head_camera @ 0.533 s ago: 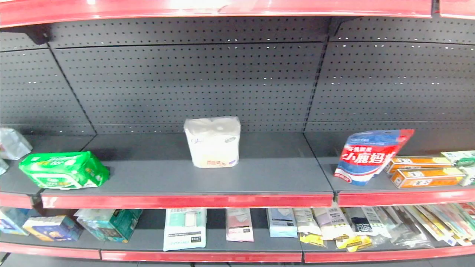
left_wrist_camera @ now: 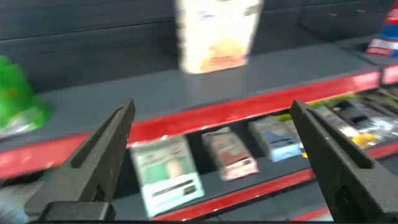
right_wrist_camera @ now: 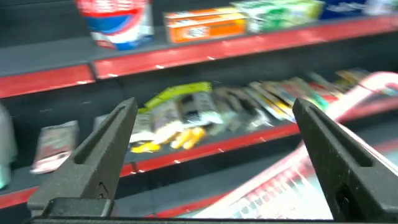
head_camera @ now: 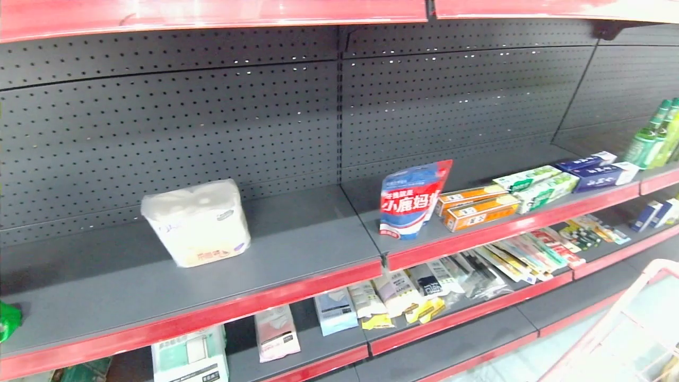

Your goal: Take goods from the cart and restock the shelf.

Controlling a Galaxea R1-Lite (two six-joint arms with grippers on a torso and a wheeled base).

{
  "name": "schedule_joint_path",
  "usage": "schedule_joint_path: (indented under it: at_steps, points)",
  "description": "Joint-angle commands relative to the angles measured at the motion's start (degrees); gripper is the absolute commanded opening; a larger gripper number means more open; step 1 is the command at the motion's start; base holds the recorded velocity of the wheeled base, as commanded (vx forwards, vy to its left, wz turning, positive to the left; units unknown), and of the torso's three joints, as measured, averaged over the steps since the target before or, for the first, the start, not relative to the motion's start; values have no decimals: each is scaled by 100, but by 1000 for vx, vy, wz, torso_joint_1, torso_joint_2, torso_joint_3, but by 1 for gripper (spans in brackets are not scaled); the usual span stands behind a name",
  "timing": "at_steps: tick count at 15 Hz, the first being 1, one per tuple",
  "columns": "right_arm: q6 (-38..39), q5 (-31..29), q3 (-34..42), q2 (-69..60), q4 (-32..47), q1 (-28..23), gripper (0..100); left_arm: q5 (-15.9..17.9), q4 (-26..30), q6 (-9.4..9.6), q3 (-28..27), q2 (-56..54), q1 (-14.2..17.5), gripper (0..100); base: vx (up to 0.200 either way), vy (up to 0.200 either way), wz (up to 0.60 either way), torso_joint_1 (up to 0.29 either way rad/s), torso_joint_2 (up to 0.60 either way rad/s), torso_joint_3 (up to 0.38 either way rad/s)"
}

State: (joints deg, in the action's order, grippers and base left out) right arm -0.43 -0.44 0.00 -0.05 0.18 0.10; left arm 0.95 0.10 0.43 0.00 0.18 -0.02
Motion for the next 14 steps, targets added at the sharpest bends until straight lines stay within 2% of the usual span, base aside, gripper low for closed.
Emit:
schedule_joint_path:
  at_steps: [1, 13, 14]
  points:
    - [-1, 0, 0, 5, -9, -1, 100, 2, -1, -8, 0, 8, 2, 100, 0, 0, -600, 2, -7, 2]
    - [-10, 0, 0, 5, -1, -1, 100, 2, -1, 1, 0, 8, 2, 100, 0, 0, -600, 4, 2, 3]
    - [-10, 0, 0, 5, -1, -1, 100, 2, -1, 1, 0, 8, 2, 100, 0, 0, 0, 0, 0, 0]
